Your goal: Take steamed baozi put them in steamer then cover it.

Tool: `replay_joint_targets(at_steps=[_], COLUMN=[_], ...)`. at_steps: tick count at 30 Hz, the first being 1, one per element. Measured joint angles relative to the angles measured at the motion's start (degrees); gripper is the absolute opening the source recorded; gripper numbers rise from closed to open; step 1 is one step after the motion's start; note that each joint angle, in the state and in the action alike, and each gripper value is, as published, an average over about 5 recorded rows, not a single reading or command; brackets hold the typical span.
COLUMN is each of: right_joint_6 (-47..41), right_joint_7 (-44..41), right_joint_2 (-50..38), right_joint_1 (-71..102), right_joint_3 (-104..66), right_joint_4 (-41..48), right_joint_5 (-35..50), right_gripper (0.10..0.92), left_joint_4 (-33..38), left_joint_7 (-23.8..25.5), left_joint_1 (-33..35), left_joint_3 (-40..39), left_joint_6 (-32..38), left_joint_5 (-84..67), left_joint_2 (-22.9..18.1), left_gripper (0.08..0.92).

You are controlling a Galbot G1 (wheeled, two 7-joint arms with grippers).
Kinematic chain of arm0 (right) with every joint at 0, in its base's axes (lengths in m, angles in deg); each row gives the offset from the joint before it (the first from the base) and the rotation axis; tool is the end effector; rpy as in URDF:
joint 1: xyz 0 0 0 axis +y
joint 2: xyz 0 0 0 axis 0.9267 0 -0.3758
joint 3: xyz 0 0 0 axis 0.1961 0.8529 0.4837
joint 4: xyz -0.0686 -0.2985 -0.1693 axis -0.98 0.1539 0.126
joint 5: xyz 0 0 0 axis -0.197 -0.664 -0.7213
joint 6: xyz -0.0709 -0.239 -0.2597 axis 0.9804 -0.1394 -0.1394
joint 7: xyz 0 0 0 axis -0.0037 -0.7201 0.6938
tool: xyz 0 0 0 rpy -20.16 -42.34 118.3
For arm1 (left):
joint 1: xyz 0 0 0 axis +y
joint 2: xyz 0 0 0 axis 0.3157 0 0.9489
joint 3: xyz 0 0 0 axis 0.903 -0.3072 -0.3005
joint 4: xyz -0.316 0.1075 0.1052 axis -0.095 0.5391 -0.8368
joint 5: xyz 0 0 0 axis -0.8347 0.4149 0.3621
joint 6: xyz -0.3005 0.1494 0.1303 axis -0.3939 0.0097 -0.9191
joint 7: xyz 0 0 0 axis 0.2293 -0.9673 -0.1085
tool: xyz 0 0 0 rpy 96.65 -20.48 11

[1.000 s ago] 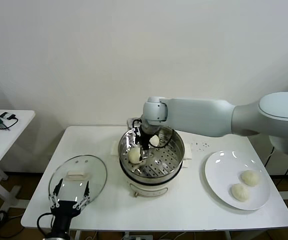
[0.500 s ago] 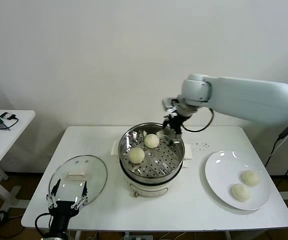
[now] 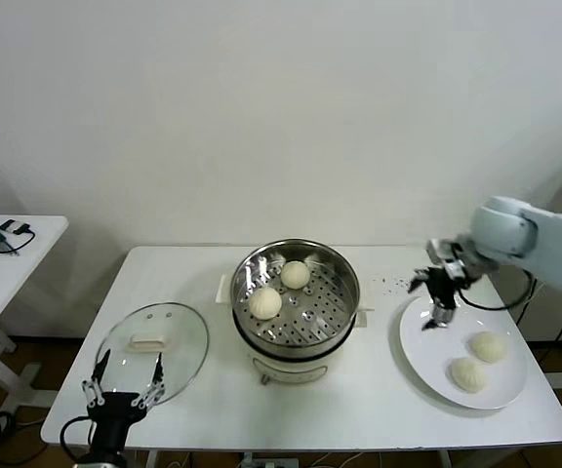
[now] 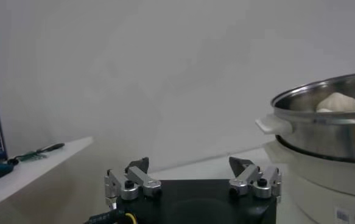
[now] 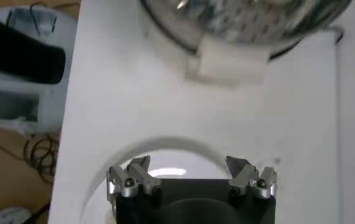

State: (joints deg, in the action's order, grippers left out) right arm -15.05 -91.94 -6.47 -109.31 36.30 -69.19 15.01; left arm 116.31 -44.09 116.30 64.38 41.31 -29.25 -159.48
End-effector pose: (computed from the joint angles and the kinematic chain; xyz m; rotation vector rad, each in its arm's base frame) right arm 0.4582 -0.1928 -0.1401 1.2635 -1.3465 1.2362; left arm 0.1071 0.0525 -0.3088 0.1422 -2.9738 -0.3740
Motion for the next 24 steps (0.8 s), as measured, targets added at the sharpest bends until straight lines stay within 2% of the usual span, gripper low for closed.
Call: replay_joint_targets(at_steps=[10, 24], right_joint_6=[1.9, 3.1], right_joint_7=[-0.3, -0.4], right_joint_2=[-2.5, -0.5], right_joint_1=[13.8, 23.6], right_joint_3=[-9.6, -16.7], right_joint_4=[3.8, 9.2], right_joint_5=[-7.7, -12.6], right_gripper=[0.823, 0.823], left_joint_4=[-0.2, -1.1], left_joint_7=[-0.3, -0.5], left_joint_1=[0.7, 0.6], left_joint_3=[0.3, 0.8], left_joint_6=[0.0, 0.0], left_joint_5=[0.1, 0.1], left_joint_2=[-0.6, -0.8], left_gripper=[0.823, 0.823])
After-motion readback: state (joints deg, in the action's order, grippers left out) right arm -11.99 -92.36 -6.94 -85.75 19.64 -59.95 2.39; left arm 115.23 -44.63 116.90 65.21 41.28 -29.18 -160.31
